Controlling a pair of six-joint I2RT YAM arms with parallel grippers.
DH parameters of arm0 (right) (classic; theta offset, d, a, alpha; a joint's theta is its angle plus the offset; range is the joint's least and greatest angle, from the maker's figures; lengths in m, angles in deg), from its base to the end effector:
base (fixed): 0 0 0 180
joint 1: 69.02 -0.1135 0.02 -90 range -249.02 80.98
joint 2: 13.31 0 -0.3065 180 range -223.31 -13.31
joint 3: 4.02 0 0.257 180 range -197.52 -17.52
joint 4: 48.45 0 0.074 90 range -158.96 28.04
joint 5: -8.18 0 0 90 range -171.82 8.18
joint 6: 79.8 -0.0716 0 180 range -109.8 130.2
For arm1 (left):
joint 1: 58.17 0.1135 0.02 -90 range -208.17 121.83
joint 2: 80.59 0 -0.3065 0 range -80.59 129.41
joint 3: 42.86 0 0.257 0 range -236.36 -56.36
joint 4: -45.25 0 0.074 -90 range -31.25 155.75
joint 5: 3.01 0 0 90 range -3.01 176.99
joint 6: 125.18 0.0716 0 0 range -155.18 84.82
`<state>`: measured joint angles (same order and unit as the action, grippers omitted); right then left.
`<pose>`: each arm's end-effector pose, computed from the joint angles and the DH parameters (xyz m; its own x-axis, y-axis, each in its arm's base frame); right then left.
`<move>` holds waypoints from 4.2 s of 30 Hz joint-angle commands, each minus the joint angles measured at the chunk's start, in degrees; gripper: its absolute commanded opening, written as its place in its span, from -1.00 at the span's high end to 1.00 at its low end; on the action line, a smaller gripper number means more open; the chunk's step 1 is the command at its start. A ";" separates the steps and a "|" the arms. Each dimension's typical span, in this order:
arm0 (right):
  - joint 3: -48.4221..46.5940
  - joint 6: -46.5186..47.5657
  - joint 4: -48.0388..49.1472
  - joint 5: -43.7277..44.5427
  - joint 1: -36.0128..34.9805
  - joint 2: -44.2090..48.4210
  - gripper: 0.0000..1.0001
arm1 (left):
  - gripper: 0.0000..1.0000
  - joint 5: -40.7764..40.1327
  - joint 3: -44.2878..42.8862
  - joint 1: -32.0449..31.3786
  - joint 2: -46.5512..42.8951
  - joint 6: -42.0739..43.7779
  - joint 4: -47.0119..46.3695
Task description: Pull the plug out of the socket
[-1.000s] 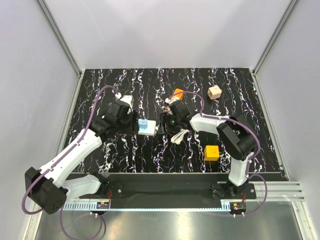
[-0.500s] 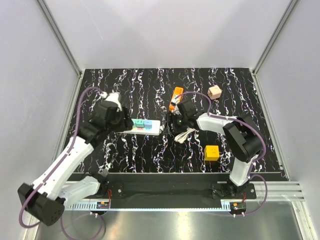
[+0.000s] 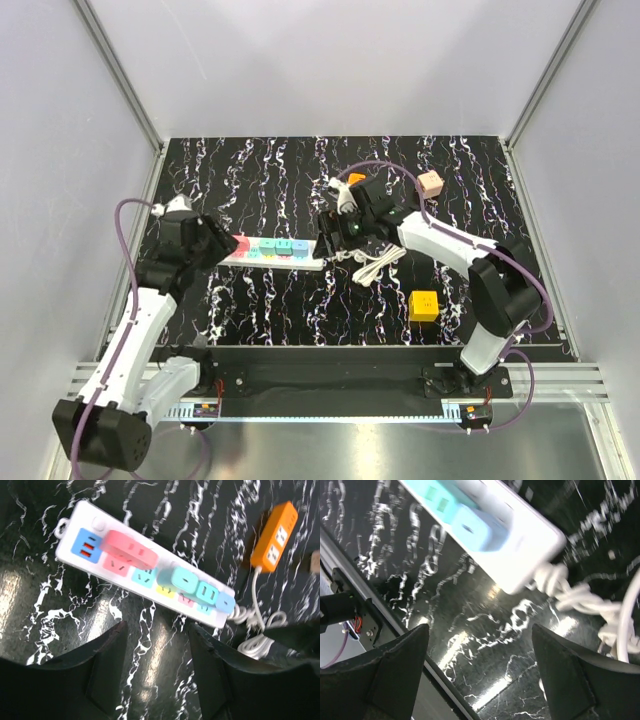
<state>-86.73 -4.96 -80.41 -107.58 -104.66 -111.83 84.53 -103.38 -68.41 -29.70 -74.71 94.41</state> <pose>0.3116 0.2617 0.2441 -0.7801 -0.2695 -0.5646 -0.5783 0.6550 0.4864 0.1898 -0.0312 0.3017 -0.5754 -0.5422 -0.6123 -0.2868 0.8349 -0.4698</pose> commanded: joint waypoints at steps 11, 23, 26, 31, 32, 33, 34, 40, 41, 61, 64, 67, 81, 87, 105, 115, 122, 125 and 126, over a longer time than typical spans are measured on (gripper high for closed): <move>-13.40 9.19 -10.10 11.35 -2.24 1.58 -0.82 | 0.49 27.43 25.83 15.51 -1.77 -22.26 -31.87; -16.39 8.21 -11.16 14.77 -6.28 -0.97 -0.61 | 1.00 21.71 32.80 14.28 7.10 -30.43 -54.99; -16.13 9.44 -11.25 16.17 -6.81 -0.10 -0.66 | 1.00 22.06 32.61 13.32 11.15 -32.10 -58.76; -15.43 11.02 -11.42 17.32 -7.34 0.70 -0.68 | 1.00 20.30 31.12 12.44 14.49 -31.57 -59.48; -15.25 11.98 -11.42 17.41 -7.60 0.96 -0.68 | 1.00 20.30 31.47 12.44 15.54 -31.75 -59.56; -14.99 12.86 -11.25 17.58 -7.78 0.96 -0.68 | 1.00 20.21 31.73 12.44 15.99 -32.01 -60.09; -14.73 14.09 -11.34 16.63 -8.04 0.96 -0.66 | 1.00 19.86 32.08 12.35 16.43 -32.54 -60.62; -12.44 37.18 -10.55 13.96 -12.44 1.40 -0.65 | 1.00 20.65 32.52 12.17 21.52 -33.77 -65.62; -12.88 38.00 -10.63 14.94 -12.44 0.53 -0.66 | 1.00 21.09 32.61 12.00 22.31 -33.95 -68.33; -25.53 44.16 -21.97 11.68 -12.44 -8.44 -0.88 | 1.00 17.41 35.86 8.14 30.31 -39.75 -79.41; -25.45 45.74 -22.41 13.62 -12.44 -8.36 -0.86 | 1.00 15.13 35.69 6.29 30.93 -39.48 -78.56; -26.06 45.83 -22.15 14.85 -12.26 -9.66 -0.84 | 1.00 11.62 37.53 3.49 30.76 -42.91 -79.51; -29.49 51.19 -17.31 14.16 -9.89 -14.24 -0.48 | 1.00 3.96 39.55 -0.75 29.70 -44.23 -81.36; -30.19 53.12 -15.47 8.00 -9.98 -16.52 -0.44 | 1.00 2.72 39.91 -2.23 30.84 -44.23 -81.63; -31.42 52.69 -14.06 4.75 -10.24 -22.59 -0.27 | 1.00 -0.53 45.35 -4.53 50.78 -48.62 -108.76; -29.14 50.32 -8.09 8.53 -11.38 -22.86 0.04 | 1.00 -0.53 48.24 -4.61 63.72 -50.21 -127.41; -29.14 49.44 -6.94 8.44 -12.26 -23.56 0.13 | 1.00 -1.41 50.10 -5.23 63.36 -50.91 -127.15; -28.18 49.17 -6.94 8.53 -12.35 -23.21 0.17 | 1.00 -0.97 50.01 -5.23 63.28 -50.65 -127.06; -27.91 49.17 -6.94 8.62 -12.35 -22.95 0.18 | 1.00 -0.88 50.10 -5.23 63.19 -50.47 -126.98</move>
<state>-115.43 45.23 -89.31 -98.79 -115.85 -135.47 86.25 -61.11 -73.31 29.54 -129.31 -28.99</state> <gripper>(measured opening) 0.421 0.008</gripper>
